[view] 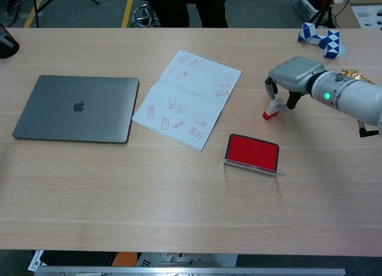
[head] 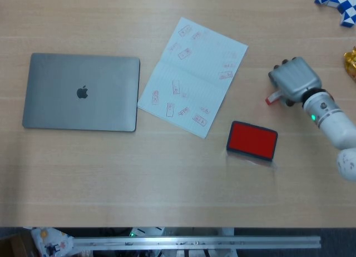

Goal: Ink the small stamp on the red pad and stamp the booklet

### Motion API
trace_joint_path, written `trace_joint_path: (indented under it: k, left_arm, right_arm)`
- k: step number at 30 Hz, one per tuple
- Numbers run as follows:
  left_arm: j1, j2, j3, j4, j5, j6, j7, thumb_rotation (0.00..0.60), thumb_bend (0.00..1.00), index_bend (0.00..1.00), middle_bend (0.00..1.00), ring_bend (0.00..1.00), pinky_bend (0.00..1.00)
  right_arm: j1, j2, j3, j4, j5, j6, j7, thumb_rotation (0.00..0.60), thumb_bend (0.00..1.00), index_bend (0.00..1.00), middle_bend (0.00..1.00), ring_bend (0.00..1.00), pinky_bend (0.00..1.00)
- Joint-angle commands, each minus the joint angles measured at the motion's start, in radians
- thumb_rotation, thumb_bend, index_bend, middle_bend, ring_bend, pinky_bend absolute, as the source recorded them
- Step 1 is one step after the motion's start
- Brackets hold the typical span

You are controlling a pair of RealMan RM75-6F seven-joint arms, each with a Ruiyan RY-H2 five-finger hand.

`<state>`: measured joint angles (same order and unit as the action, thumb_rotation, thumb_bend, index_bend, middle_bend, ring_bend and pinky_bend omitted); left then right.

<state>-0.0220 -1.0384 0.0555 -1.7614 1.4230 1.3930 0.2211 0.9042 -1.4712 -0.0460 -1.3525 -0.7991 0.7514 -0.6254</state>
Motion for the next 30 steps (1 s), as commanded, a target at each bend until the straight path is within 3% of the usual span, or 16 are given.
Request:
trace_joint_path:
  k: [1, 5, 11, 23, 30]
  left_arm:
    - [0.0, 0.003, -0.001, -0.002, 0.002, 0.002, -0.006, 0.6, 0.2, 0.06, 0.12, 0.24, 0.15]
    - [-0.001, 0.007, -0.005, -0.005, 0.013, 0.009, -0.03, 0.6, 0.2, 0.06, 0.12, 0.24, 0.15]
    - [0.007, -0.024, -0.029, 0.024, 0.033, 0.066, -0.044, 0.6, 0.2, 0.06, 0.12, 0.24, 0.15]
    - [0.022, -0.099, -0.07, 0.096, 0.084, 0.177, -0.048, 0.6, 0.2, 0.06, 0.12, 0.24, 0.15]
    - [0.024, -0.108, -0.071, 0.096, 0.099, 0.189, -0.044, 0.6, 0.2, 0.06, 0.12, 0.24, 0.15]
  right_arm:
    - [-0.01, 0.034, 0.008, -0.035, -0.006, 0.024, 0.01, 0.6, 0.25, 0.43, 0.38, 0.29, 0.38]
    - [-0.035, 0.107, 0.022, -0.112, -0.022, 0.079, 0.036, 0.6, 0.25, 0.39, 0.38, 0.29, 0.38]
    - [-0.128, 0.212, 0.041, -0.225, -0.104, 0.257, 0.106, 0.6, 0.29, 0.39, 0.4, 0.3, 0.38]
    - [-0.411, 0.336, -0.005, -0.303, -0.314, 0.652, 0.208, 0.6, 0.31, 0.47, 0.45, 0.37, 0.38]
    - [-0.548, 0.391, -0.034, -0.344, -0.378, 0.775, 0.25, 0.6, 0.31, 0.49, 0.47, 0.38, 0.38]
